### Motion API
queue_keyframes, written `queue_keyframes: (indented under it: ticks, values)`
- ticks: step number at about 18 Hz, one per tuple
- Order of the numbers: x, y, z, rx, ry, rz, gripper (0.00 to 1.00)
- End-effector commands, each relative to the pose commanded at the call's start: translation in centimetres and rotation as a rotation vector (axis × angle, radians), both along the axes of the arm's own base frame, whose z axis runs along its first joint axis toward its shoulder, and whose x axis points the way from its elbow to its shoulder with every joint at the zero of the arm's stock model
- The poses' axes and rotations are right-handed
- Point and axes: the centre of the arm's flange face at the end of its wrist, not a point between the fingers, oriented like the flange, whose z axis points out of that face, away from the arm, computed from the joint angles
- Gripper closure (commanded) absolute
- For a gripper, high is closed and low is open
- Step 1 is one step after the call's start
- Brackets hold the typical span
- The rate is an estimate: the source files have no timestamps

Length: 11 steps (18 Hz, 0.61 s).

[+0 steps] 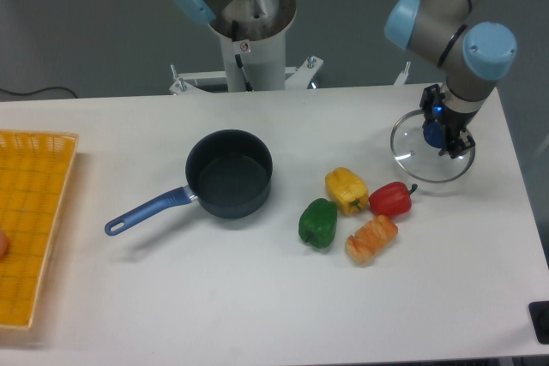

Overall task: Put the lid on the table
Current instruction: 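Move the held glass lid toward the table edge beyond the red pepper, then lower the glass lid flat onto the table surface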

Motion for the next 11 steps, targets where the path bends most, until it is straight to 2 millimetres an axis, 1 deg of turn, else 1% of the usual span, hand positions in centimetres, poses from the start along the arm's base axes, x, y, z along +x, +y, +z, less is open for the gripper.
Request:
queue_keyframes:
  ticks: [4,7,11]
  values:
    - [-0.2,-0.1,-0.5,0.001,0.003,0.002,0.40]
    - [-0.6,-0.1,-1.3,0.002,0.004,0.003,0.40]
    - [-0.7,-0.1,-1.6,0.004,0.007,0.005,0.40]
